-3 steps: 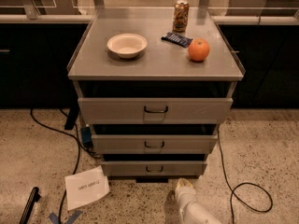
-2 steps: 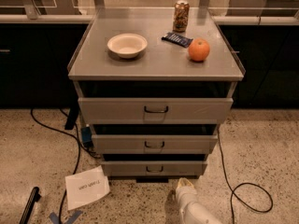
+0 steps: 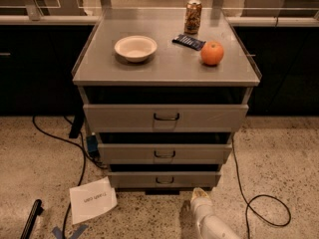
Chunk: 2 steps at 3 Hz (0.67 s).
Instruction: Open bottom drawer
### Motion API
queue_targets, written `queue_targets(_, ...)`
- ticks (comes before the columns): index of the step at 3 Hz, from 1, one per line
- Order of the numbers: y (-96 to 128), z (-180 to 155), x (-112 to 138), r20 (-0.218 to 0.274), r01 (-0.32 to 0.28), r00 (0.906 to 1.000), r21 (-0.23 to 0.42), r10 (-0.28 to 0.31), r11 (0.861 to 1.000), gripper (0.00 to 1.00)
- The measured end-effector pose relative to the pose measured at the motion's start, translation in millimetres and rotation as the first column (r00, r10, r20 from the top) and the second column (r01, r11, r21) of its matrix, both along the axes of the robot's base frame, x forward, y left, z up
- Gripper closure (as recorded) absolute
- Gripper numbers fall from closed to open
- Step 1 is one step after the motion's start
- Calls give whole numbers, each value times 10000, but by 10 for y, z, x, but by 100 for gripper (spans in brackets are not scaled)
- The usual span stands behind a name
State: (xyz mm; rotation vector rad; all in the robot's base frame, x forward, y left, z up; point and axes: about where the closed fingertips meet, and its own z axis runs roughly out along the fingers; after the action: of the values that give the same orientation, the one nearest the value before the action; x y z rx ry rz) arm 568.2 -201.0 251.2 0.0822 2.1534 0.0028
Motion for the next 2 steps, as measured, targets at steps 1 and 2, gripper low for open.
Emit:
queue_targets(1,-176,21,223,775,-96,9969,-482,133,9988,100)
queue_targets(2,-341,62,403,1603,377,9867,-678,-264,9970,100)
